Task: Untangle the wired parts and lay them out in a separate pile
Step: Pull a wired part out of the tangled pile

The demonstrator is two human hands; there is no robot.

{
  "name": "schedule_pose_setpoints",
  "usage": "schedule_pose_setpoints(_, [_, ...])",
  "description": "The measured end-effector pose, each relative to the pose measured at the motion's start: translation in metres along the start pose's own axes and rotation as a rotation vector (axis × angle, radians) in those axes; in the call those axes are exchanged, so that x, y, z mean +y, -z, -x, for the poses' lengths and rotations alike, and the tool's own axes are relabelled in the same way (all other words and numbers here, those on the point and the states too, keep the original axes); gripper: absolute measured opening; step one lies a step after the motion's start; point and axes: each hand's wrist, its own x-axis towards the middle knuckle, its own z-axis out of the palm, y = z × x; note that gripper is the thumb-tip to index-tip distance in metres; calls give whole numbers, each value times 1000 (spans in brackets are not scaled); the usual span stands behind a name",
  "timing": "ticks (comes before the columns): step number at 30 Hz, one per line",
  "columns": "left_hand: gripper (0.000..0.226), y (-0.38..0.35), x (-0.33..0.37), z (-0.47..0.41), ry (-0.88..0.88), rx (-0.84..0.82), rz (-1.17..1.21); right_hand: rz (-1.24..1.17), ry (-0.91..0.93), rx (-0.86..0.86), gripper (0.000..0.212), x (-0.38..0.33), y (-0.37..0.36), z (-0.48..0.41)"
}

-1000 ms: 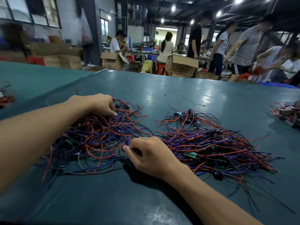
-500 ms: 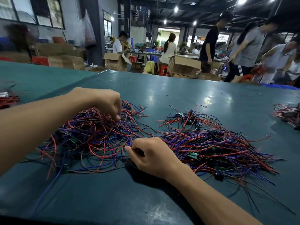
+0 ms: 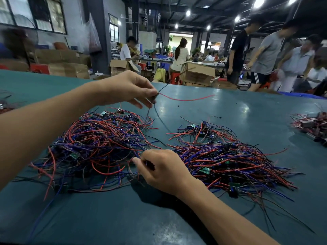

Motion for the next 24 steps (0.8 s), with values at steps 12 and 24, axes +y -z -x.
schedule_pose_setpoints(12, [28, -96, -50, 8, 61, -41, 1630, -65, 70, 479, 19, 10, 26, -6])
schedule_pose_setpoints(24, [31, -152, -55, 19, -225, 329, 686, -387, -470, 296, 30, 42, 52, -18])
